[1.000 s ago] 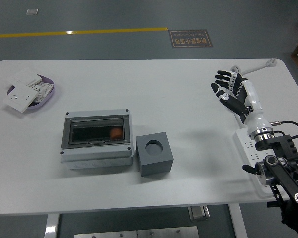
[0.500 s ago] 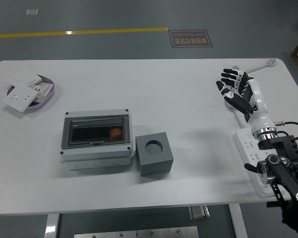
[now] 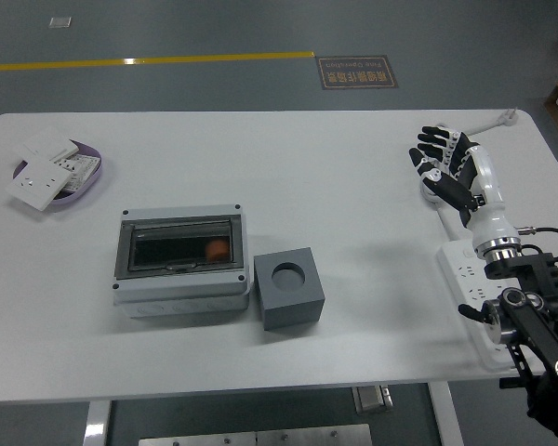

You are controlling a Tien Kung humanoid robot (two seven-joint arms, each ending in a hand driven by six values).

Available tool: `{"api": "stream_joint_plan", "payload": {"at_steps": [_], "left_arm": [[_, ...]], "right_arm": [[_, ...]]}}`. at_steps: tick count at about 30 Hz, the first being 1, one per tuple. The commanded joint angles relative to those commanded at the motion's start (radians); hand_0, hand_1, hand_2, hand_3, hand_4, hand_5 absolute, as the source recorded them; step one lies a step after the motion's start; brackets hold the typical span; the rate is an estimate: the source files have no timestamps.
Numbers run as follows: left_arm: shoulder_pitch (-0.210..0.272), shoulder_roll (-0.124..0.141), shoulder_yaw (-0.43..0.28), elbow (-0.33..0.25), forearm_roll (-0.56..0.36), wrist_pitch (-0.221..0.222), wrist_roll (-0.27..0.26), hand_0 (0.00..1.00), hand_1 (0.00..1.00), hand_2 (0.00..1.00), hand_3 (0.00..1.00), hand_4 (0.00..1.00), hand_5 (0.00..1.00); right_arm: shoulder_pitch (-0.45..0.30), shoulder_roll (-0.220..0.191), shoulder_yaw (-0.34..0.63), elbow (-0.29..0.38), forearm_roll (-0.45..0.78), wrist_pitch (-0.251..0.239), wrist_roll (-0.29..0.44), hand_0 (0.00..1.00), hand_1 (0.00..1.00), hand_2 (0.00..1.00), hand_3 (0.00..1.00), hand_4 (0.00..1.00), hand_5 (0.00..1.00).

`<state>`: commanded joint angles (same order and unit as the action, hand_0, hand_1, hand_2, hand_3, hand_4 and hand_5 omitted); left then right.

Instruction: Pick up the cylinder from the cube,place it in the box,flap close box

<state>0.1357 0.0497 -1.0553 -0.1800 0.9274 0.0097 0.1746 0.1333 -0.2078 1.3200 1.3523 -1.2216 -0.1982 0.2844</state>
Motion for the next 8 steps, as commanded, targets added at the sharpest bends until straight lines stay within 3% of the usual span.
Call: {"api": "stream_joint_plan", "payload": {"at_steps": [8], "left_arm": [[0.004,-0.005,-0.004,0.000,0.002,0.001,0.001,0.923,0.852,0.854,0.951,0.002,0.002]], "right_arm": [[-0.004,0.002,0.006,0.001,-0.001,0.000,-0.001,0.785,0.692,0.696,0.668,0.743,0.228]]}}
